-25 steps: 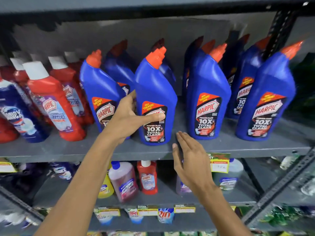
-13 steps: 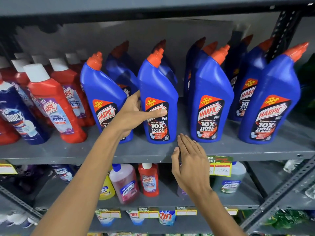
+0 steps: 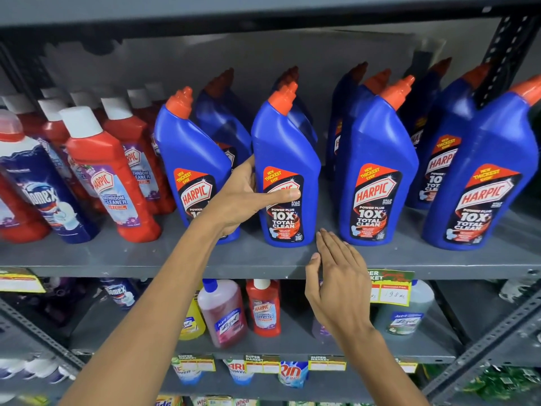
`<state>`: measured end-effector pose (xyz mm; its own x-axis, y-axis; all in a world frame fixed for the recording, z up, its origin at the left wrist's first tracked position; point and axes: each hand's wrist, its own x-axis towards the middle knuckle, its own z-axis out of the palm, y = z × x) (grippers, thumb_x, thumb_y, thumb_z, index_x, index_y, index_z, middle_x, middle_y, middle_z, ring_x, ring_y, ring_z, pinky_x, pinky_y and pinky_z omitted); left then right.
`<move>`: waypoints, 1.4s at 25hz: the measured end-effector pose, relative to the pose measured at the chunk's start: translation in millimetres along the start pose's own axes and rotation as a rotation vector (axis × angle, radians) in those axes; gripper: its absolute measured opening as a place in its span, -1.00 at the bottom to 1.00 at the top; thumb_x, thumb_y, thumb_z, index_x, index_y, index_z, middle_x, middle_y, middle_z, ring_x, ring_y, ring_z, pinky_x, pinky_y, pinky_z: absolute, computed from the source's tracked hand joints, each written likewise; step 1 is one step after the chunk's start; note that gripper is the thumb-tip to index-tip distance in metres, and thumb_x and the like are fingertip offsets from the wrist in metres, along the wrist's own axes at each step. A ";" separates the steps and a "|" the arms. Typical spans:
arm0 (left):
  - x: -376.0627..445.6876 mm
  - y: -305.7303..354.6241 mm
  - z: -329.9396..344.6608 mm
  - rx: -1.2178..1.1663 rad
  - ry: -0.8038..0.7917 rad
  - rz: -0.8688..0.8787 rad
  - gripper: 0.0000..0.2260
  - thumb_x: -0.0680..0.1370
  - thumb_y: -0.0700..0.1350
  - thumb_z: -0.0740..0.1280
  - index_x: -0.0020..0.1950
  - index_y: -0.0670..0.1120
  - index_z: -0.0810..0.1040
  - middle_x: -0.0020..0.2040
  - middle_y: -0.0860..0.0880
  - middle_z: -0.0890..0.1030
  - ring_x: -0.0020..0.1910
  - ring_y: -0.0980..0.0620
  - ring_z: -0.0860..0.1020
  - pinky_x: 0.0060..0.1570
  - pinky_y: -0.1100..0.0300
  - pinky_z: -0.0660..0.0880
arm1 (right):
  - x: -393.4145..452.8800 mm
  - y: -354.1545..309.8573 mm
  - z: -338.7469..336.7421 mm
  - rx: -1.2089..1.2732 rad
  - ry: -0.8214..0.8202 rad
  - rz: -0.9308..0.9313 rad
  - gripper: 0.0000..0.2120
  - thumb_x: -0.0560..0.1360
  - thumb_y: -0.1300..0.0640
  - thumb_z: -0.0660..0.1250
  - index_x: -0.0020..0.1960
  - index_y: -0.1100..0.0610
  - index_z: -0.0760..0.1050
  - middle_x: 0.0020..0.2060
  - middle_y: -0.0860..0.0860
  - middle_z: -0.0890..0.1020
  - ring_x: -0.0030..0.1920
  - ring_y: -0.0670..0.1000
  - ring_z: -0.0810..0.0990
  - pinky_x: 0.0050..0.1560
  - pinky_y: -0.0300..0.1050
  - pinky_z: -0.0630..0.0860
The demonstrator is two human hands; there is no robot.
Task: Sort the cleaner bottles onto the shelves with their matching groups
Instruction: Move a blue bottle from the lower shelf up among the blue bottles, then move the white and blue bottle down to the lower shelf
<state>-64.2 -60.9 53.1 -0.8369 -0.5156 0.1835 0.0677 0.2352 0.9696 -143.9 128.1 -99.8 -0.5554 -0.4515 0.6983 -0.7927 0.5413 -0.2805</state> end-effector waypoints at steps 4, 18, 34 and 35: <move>-8.4 -5.0 3.6 -0.039 0.029 0.005 -0.38 0.44 -0.23 0.66 0.44 -0.03 0.52 0.28 -0.03 0.76 0.25 -0.02 0.74 0.32 -0.10 0.67 | -1.0 0.9 0.1 0.088 0.014 0.009 -0.49 0.70 0.01 0.12 0.51 0.21 0.58 0.48 0.09 0.63 0.48 0.09 0.62 0.57 0.02 0.44; -204.6 -26.6 -142.4 0.248 0.147 0.112 -0.78 0.47 -0.10 0.62 0.09 -0.10 0.76 -0.05 0.05 0.83 -0.06 0.09 0.79 0.05 0.20 0.70 | -27.5 -170.7 -4.3 0.564 0.248 -0.138 -0.59 0.67 0.25 0.28 0.49 0.34 0.47 0.51 0.17 0.55 0.57 0.16 0.53 0.60 0.12 0.42; -106.2 -75.1 -385.2 0.203 0.425 0.161 -0.40 0.47 -0.19 0.64 0.40 -0.01 0.42 0.17 0.24 0.65 0.05 0.41 0.68 0.09 0.43 0.59 | -6.0 -396.8 140.8 0.139 -0.124 -0.128 -0.52 0.72 -0.04 0.24 0.51 0.20 0.58 0.46 0.10 0.65 0.50 0.09 0.60 0.55 -0.14 0.40; -101.2 -76.8 -386.8 0.178 0.399 0.156 -0.43 0.46 -0.23 0.64 0.37 0.00 0.44 0.15 0.24 0.68 0.04 0.38 0.70 0.06 0.43 0.59 | -6.1 -398.1 143.8 0.097 -0.091 -0.138 -0.54 0.71 -0.02 0.25 0.47 0.21 0.61 0.42 0.12 0.68 0.46 0.10 0.64 0.53 -0.09 0.45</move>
<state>225.4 -345.4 22.7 -0.5476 -0.7310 0.4071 0.0528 0.4553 0.8888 138.9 -186.7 -87.1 -0.4569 -0.5812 0.6734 -0.8808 0.4013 -0.2513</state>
